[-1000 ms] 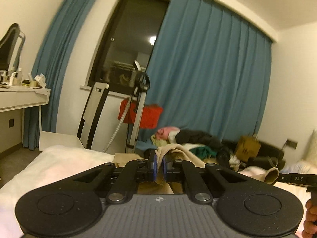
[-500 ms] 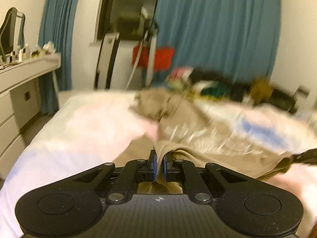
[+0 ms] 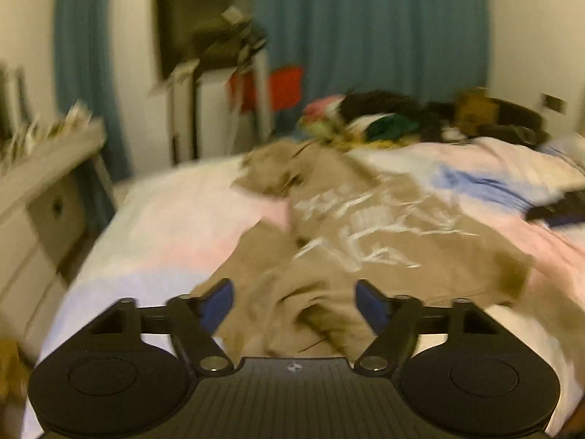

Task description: Fold clothes

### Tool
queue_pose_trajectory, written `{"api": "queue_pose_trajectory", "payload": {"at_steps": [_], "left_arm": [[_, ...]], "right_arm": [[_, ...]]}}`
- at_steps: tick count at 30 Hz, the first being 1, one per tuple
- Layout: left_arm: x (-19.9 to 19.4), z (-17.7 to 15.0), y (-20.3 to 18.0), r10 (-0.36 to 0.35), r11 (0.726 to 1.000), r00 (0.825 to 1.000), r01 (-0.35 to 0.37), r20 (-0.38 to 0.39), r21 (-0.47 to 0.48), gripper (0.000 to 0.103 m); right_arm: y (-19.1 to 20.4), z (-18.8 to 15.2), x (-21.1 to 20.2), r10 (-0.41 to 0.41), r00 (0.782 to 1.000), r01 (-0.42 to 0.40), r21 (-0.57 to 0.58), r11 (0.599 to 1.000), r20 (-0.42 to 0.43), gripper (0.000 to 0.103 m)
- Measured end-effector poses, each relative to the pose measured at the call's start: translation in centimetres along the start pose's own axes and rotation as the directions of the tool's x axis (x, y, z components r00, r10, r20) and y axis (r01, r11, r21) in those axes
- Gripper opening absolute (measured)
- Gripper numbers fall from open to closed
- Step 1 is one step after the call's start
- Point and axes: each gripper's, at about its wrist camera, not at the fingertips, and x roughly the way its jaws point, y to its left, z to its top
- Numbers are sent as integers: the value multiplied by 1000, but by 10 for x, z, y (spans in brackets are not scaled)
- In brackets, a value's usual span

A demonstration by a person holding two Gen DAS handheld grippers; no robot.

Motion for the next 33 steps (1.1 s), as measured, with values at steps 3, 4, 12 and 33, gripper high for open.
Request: {"api": "queue_pose_trajectory", "payload": {"at_steps": [3, 4, 12, 33], "left_arm": [[6, -4, -36, -65, 980, 998, 60, 17, 189, 82], [12, -6, -50, -74, 963, 997, 70, 5, 261, 82], [75, -44, -108, -19, 737, 999, 45, -45, 675, 72], [61, -29, -82, -10, 826, 981, -101, 194, 555, 11]], "right_arm": [[3, 1, -1, -1, 1000, 1, -13, 1000, 14, 83], [4, 1, -1, -1, 1000, 1, -18, 1000, 19, 83], [14, -4, 13, -3, 1000, 2, -51, 999, -28, 83], [65, -24, 44, 91, 989, -122, -277, 953, -120, 83]]}}
